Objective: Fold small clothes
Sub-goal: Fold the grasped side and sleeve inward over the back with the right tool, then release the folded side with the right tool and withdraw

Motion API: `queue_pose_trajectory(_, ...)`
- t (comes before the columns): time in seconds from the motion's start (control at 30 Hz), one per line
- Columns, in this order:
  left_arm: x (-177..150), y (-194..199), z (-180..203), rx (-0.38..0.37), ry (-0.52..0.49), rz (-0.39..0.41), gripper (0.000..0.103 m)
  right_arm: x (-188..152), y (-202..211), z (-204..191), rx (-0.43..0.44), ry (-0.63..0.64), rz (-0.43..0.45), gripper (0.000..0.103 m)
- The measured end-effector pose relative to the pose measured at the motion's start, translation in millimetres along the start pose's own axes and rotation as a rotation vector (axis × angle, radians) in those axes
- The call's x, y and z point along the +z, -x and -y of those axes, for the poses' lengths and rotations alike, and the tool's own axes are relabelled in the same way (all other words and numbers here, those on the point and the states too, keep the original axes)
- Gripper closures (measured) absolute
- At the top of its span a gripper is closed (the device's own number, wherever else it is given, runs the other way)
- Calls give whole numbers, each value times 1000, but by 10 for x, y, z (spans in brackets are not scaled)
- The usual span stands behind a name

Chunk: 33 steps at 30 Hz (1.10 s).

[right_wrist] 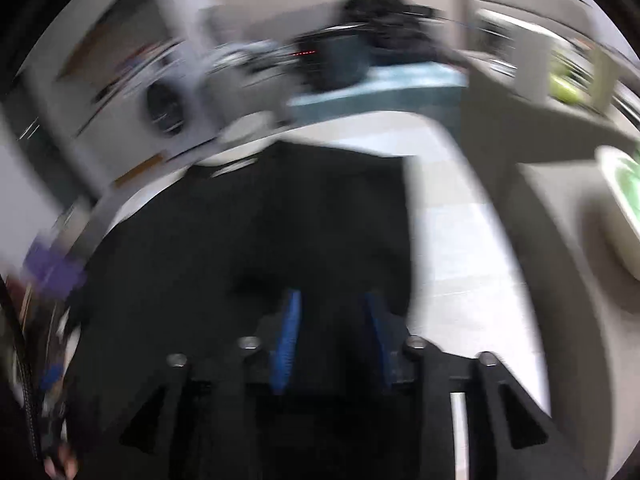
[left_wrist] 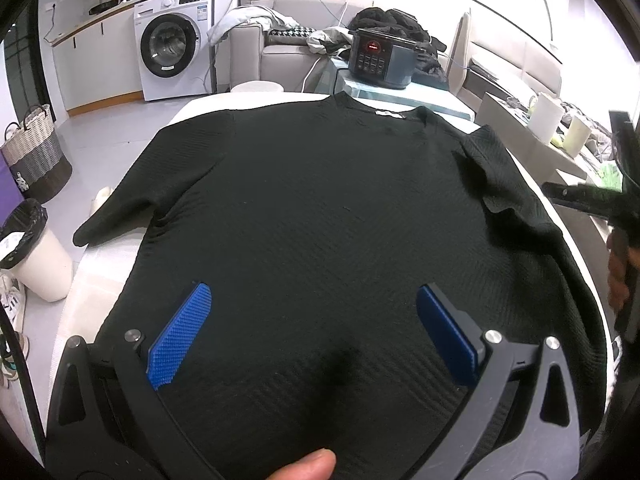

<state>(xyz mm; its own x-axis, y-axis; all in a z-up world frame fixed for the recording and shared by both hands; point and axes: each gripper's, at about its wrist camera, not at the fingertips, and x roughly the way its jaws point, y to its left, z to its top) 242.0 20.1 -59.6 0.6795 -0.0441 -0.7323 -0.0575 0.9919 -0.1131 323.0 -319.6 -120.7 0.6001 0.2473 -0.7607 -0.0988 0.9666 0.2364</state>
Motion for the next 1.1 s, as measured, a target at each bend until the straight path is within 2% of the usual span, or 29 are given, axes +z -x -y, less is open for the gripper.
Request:
queue_pose_trajectory(0.03, 1, 3, 3, -1, -2, 0, 1, -51, -63, -228, 35, 92, -18, 48)
queue_pose_trajectory(0.1, 1, 31, 8, -8, -4, 4, 1, -150, -149, -548, 43, 226, -48, 47)
queue_pose_trajectory(0.2, 12, 57, 34, -8, -6, 8, 1, -287, -334, -800, -13, 355, -74, 48)
queue_pose_trajectory(0.27, 7, 67, 32, -12, -4, 7, 1, -367, -475, -783, -93, 384, -106, 70)
queue_pose_trajectory(0.3, 6, 65, 48, -13, -3, 6, 1, -363, -512, -702, -101, 362, -124, 90)
queue_pose_trajectory(0.33, 6, 58, 53, -17, -2, 5, 1, -367, -513, -627, -88, 332, -129, 96)
queue_pose_trajectory(0.37, 11, 57, 54, -22, 0, 5, 1, -334, -432, -512, -69, 270, -97, 96)
queue_pose_trajectory(0.43, 27, 39, 57, -34, 12, -1, 1, -273, -165, -334, -43, 156, 20, 96)
queue_pose_trajectory(0.5, 47, 13, 82, -49, 23, -11, 1, -211, 69, -189, 91, 51, 86, 96)
queue_pose_trajectory(0.53, 66, -4, 102, -59, 26, -14, 1, -200, 127, -185, 182, 46, 78, 96)
queue_pose_trajectory(0.63, 129, -60, 200, -81, 26, -28, 1, -275, 33, -335, 282, 133, -21, 95)
queue_pose_trajectory(0.67, 153, -79, 257, -97, 24, -31, 1, -319, -42, -375, 284, 160, -68, 94)
queue_pose_trajectory(0.73, 198, -106, 350, -116, 19, -38, 1, -360, -199, -356, 258, 170, -139, 81)
queue_pose_trajectory(0.8, 233, -118, 452, -133, 7, -43, 1, -408, -227, -326, 252, 133, -171, 68)
queue_pose_trajectory(0.9, 250, -129, 572, -150, -10, -46, 1, -413, -125, -164, 283, 90, -110, 61)
queue_pose_trajectory(0.97, 251, -150, 629, -156, -19, -52, 1, -356, -62, -18, 235, 51, -48, 60)
queue_pose_trajectory(1.0, 248, -166, 652, -158, -20, -57, 1, -311, -52, 44, 174, 30, -25, 60)
queue_pose_trajectory(1.1, 225, -220, 687, -160, -14, -71, 1, -200, -95, 8, 76, 7, -37, 60)
